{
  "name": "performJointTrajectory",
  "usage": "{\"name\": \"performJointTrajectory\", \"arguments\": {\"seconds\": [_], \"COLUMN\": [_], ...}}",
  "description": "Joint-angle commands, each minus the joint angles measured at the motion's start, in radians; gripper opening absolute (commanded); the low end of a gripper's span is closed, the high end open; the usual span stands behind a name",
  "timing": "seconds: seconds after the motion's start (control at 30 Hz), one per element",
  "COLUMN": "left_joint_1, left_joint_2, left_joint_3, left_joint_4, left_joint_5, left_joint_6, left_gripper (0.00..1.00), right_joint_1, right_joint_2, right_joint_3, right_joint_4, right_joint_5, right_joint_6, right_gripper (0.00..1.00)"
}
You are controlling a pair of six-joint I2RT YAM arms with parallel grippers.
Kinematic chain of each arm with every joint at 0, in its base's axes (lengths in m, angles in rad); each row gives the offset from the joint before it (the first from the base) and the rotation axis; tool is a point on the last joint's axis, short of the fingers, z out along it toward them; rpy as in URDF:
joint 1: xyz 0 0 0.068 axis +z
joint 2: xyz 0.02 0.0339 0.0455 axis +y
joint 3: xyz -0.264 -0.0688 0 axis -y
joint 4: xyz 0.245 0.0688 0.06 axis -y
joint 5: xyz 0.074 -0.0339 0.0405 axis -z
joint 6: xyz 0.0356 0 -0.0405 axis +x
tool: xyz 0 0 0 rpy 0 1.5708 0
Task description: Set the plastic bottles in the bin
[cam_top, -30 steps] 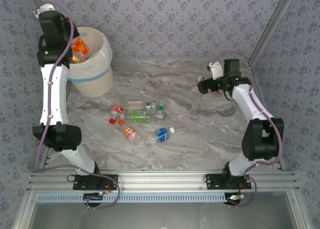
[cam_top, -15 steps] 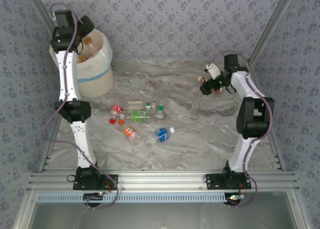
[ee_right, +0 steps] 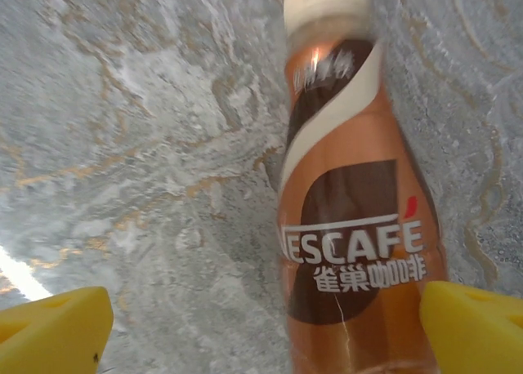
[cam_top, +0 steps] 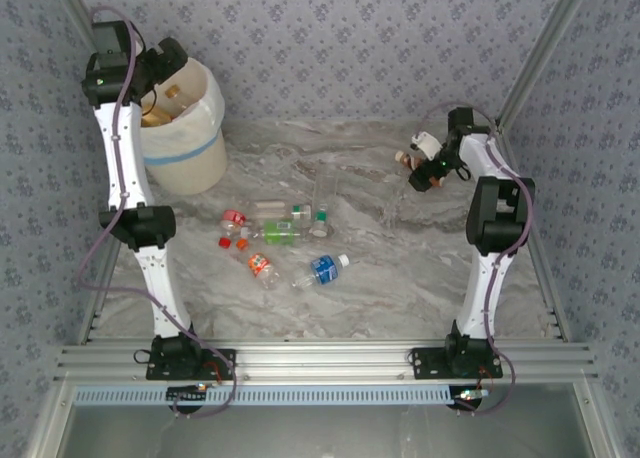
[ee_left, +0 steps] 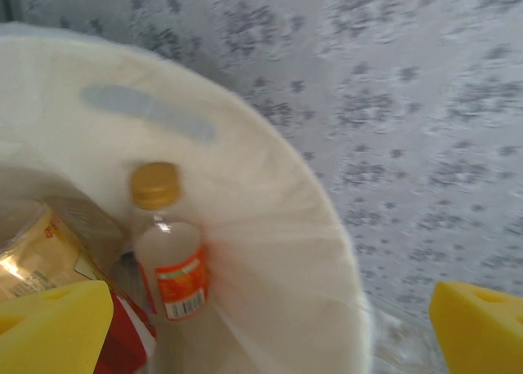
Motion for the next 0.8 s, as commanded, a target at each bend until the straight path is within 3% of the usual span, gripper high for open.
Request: {"name": "performJointTrajectory", "arguments": {"seconds": [0.0,0.3,0.53,0.57,0.67,0.77], "left_joint_1": [-0.008,-0.052,-0.104,-0.112,-0.135,-0.155], "left_joint_2": [-0.110,-0.248,-0.416,-0.449,-0.550,-0.633], "left_joint_3": [0.006,-0.185,-0.534,-0.594,-0.790,-0.959], "left_joint_4": [-0.015,0.038,0.206,0.236,0.361,0.507], "left_joint_5": [0.088,0.093,0.116,0.119,0.144,0.180], "left_joint_6": [0.035,0.078,0.068,0.062,0.035,-0.027], "left_gripper": [1.00,1.00,0.99,0.99,0.99,1.00], "right_joint_1": [-0.009,-0.014,0.013,0.014,0.015,0.024], "right_joint_2": [0.060,0.133,0.183,0.177,0.142,0.101], "right_joint_3": [0.075,0.134,0.132,0.125,0.095,0.059], "right_joint_4": [-0.072,-0.083,-0.059,-0.048,0.002,0.015], "right_joint_5": [0.039,0.074,0.107,0.107,0.115,0.118], "right_joint_6": [-0.049,-0.042,-0.024,-0.017,0.025,0.042], "right_gripper": [0.98,0.96,0.88,0.85,0.65,0.59]}}
